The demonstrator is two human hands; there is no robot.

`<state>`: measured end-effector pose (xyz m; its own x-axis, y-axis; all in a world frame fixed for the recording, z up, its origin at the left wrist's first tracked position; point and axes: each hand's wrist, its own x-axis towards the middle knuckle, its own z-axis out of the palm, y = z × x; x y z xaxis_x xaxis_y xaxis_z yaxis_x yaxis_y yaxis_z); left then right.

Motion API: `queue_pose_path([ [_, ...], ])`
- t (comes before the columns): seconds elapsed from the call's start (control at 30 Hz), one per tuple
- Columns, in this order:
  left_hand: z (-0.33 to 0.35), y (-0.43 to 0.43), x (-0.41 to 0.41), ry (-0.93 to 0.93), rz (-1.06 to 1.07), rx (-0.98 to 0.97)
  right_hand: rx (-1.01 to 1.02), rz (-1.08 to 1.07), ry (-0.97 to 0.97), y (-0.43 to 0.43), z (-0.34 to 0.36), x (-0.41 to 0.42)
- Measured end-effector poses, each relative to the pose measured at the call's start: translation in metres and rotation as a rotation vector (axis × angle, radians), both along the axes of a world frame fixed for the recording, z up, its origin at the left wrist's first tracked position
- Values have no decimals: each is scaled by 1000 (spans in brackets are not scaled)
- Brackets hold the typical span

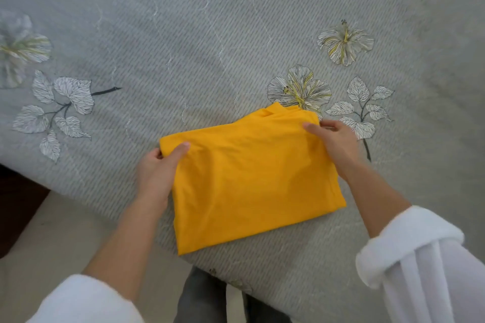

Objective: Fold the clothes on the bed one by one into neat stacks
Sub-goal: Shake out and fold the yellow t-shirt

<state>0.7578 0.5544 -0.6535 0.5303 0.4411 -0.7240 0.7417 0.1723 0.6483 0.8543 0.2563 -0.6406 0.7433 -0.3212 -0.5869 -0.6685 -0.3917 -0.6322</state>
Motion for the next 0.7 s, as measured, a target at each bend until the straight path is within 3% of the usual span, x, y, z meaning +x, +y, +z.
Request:
queue_pose_path([
  [0.13,-5,14,14,43,-65,-255,132,102,154,24,-1,25],
  [0.27,6,24,4,32,-139,-311,229,-10,263,20,11,14],
  [0.47,70,18,1,-140,-374,-214,455,-99,119,-26,67,-49],
  [0.7,175,-50,-30,-357,-662,-115,434,-182,-70,-101,161,-167],
])
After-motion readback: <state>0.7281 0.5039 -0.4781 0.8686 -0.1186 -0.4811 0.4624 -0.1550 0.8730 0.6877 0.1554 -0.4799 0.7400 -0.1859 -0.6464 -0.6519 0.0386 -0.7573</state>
